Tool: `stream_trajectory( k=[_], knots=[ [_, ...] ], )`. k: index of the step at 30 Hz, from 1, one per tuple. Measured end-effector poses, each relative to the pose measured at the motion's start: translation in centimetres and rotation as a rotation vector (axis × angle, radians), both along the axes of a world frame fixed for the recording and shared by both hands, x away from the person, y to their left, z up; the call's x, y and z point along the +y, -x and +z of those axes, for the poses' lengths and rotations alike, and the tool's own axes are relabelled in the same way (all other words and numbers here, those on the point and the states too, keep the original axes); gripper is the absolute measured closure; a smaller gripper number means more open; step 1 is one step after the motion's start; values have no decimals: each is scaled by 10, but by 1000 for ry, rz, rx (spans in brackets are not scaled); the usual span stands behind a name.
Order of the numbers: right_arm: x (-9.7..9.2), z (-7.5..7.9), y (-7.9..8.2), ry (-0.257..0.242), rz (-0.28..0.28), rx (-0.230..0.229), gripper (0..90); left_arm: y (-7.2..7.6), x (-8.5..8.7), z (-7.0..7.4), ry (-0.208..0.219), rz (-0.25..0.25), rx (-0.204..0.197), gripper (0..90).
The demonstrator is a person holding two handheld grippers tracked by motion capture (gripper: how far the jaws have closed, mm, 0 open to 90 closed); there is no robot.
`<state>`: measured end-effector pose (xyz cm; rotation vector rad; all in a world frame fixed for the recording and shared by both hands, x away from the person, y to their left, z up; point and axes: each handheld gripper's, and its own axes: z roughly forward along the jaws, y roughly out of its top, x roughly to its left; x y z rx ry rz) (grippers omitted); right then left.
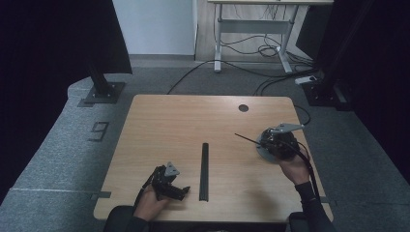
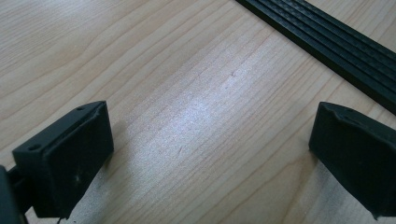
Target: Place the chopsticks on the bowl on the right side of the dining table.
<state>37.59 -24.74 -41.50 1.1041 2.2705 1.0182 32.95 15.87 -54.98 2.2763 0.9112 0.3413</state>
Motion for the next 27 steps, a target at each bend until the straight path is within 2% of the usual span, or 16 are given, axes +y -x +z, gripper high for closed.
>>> stream_trajectory(
  k=[7, 14, 27],
  knots=[
    [-12, -6, -6, 5, -42, 3, 860, 0, 0, 0, 0, 0, 0, 0],
    [-26, -20, -13, 9, -101, 6, 860, 0, 0, 0, 1, 0, 0, 0],
    [-35, -40, -19, 27, -156, 7, 860, 0, 0, 0, -1, -1, -1, 0]
  ],
)
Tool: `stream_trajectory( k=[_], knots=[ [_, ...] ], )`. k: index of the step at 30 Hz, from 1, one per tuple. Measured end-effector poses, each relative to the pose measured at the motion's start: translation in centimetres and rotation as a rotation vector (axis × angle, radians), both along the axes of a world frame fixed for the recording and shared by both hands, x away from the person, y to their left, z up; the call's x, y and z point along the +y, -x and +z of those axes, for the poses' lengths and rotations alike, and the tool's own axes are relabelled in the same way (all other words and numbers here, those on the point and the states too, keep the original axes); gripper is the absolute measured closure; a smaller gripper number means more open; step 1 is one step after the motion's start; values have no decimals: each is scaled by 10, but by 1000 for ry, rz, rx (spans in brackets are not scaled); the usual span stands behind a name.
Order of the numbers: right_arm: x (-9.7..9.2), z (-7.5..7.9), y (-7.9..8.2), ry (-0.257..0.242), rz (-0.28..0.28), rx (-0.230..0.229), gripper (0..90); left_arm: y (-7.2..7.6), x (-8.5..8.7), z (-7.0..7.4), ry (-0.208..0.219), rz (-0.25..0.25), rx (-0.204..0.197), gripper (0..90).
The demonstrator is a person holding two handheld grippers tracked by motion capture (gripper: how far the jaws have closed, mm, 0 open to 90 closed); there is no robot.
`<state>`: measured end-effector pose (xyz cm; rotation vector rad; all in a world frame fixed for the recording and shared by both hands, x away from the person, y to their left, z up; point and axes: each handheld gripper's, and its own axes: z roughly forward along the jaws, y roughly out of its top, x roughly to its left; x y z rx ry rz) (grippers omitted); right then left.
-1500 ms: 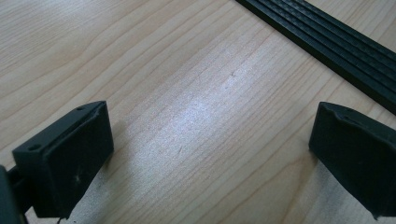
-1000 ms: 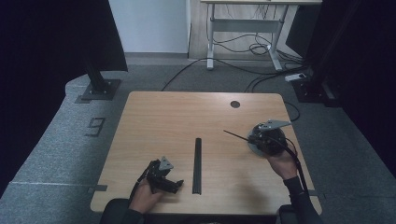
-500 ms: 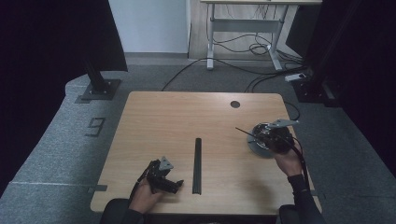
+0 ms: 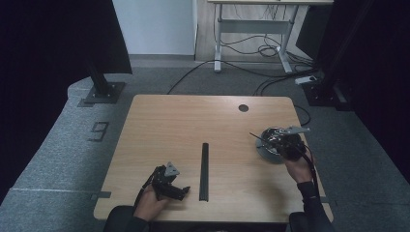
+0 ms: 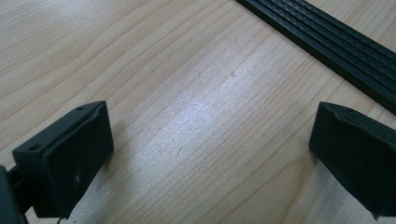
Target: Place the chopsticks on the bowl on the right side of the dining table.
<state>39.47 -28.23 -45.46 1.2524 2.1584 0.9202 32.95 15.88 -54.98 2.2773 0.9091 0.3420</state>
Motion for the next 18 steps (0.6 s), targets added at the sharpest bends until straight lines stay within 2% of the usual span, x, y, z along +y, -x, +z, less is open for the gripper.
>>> stream_trajectory(
  k=[8, 18],
  knots=[
    [-4, -11, -3, 5, -19, 9, 860, 0, 0, 0, 1, 1, 1, 0],
    [-9, -27, -6, -13, -37, 18, 859, 0, 0, 0, -3, -2, 2, 0]
  ],
)
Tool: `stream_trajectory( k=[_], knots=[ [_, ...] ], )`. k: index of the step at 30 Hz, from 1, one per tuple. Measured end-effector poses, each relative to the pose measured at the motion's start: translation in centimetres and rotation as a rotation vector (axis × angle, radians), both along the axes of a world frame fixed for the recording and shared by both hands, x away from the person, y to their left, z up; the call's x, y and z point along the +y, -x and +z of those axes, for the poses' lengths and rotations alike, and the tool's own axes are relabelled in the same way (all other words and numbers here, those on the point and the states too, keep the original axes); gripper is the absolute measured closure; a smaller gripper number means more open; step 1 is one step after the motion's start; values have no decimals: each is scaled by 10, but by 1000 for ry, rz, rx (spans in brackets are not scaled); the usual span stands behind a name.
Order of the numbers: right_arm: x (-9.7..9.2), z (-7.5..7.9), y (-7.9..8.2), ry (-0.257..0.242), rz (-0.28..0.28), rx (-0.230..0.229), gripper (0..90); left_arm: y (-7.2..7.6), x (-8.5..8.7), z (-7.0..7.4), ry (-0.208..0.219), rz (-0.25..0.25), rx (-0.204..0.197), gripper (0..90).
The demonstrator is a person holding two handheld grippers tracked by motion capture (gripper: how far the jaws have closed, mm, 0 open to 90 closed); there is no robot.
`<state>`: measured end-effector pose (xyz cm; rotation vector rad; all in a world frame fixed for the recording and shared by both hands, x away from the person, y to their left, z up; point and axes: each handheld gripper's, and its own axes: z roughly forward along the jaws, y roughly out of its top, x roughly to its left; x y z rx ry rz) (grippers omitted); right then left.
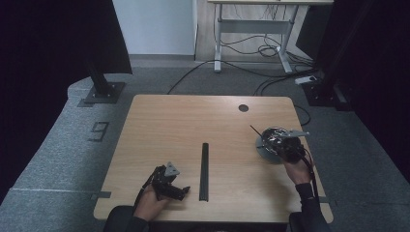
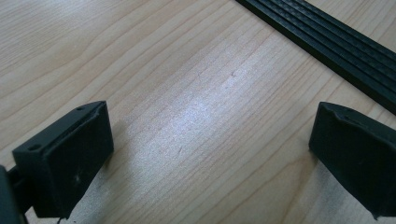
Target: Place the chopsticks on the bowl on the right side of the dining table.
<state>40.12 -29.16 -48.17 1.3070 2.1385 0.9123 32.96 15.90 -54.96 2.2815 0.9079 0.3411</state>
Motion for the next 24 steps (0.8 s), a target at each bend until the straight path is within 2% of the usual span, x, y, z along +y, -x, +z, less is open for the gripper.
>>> stream_trajectory(
  k=[8, 16, 18, 20, 21, 22, 23, 24],
  knots=[
    [-4, -11, -4, 0, -3, 11, 856, 0, 0, 0, 1, 1, 1, 0],
    [-5, -14, -5, -4, 0, 12, 852, 0, 0, 0, 0, 1, -1, 0],
    [-6, -14, -5, -4, -2, 13, 810, 0, 0, 0, 0, 1, -1, 0],
    [-7, -13, -5, -23, -4, 14, 733, 0, 0, 0, 0, 1, -1, 0],
    [-7, -13, -5, -23, -4, 14, 733, 0, 0, 0, 1, 2, 0, 0],
    [-9, -10, -5, -28, -14, 3, 633, 0, 0, 0, 0, 1, -1, 0],
    [-10, -9, -5, -25, -25, -6, 578, 0, 0, 0, 0, 2, 0, 0],
    [-10, -9, -5, -25, -25, -6, 578, 0, 0, 0, 0, 2, 0, 0]
  ],
)
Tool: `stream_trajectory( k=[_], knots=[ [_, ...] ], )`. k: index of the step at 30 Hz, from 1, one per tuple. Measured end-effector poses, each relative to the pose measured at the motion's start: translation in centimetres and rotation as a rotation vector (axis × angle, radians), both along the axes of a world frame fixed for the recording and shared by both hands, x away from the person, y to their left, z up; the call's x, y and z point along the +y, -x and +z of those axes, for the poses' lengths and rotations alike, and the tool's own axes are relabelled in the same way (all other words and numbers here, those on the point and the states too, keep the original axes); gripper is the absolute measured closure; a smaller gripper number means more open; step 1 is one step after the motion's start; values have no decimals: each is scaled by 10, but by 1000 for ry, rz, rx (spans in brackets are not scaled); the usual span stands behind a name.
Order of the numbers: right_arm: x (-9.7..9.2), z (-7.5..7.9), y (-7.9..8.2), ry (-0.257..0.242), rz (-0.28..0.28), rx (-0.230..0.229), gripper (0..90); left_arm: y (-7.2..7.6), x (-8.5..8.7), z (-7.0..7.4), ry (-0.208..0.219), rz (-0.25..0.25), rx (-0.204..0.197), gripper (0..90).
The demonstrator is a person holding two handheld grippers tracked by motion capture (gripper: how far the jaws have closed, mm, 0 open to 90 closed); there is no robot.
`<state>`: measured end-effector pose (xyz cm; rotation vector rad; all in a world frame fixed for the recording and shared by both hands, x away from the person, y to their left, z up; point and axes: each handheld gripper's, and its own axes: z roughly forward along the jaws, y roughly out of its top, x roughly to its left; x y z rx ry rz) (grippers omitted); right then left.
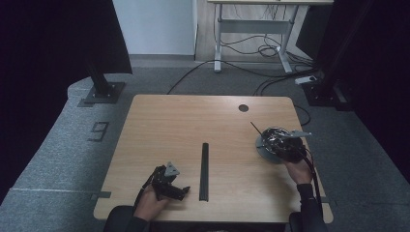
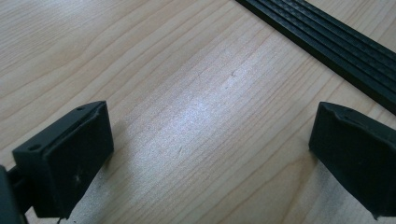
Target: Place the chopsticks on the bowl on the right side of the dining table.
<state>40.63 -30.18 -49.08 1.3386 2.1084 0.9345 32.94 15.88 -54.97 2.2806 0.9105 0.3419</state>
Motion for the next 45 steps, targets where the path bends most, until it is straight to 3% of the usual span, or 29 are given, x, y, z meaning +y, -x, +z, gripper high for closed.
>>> stream_trajectory(
  k=[1, 2, 3, 4, 5, 10, 12, 14, 15, 19, 25, 30, 31, 36, 45],
  knots=[
    [-4, 2, -1, 3, -25, 0, 457, 0, 0, 0, 0, -2, -1, 0],
    [-4, 2, -1, 3, -25, 0, 457, 0, 0, 0, 0, -2, -1, 0],
    [-7, 4, -2, 48, -54, -8, 332, 0, 0, 0, 0, -2, -1, 0],
    [-7, 4, -2, 48, -54, -8, 332, 0, 0, 0, 0, -2, -1, 0],
    [-11, 7, -2, 43, -80, -2, 247, 0, 0, 0, -1, -1, -1, 0],
    [-14, 9, 1, 24, -90, -25, 164, 0, 0, 0, 0, 0, -1, 0],
    [-11, 9, 4, 12, -71, -24, 199, 0, 0, 0, -1, -1, -1, 0],
    [-8, 10, 6, 6, -41, -11, 328, 0, 0, 0, 0, 0, -1, 0],
    [-8, 10, 6, 6, -41, -11, 328, 0, 0, 0, 0, 0, -1, 0],
    [-4, 8, 5, 7, 0, 15, 538, 0, 0, 0, 0, 0, -1, 0],
    [-3, -1, 1, 28, 17, 42, 645, 0, 0, 0, 0, 0, -1, 0],
    [-2, -2, 1, 47, 23, 49, 645, 0, 0, 0, 0, -1, -1, 0],
    [-4, -2, 1, 57, 9, 50, 608, 0, 0, 0, 0, 0, -1, 0],
    [-12, -3, 1, 83, -21, 49, 590, 0, 0, 0, 0, -1, -1, 0],
    [-29, -3, 2, 58, -79, 43, 547, 0, 0, 0, 0, -1, -1, 0]
  ],
)
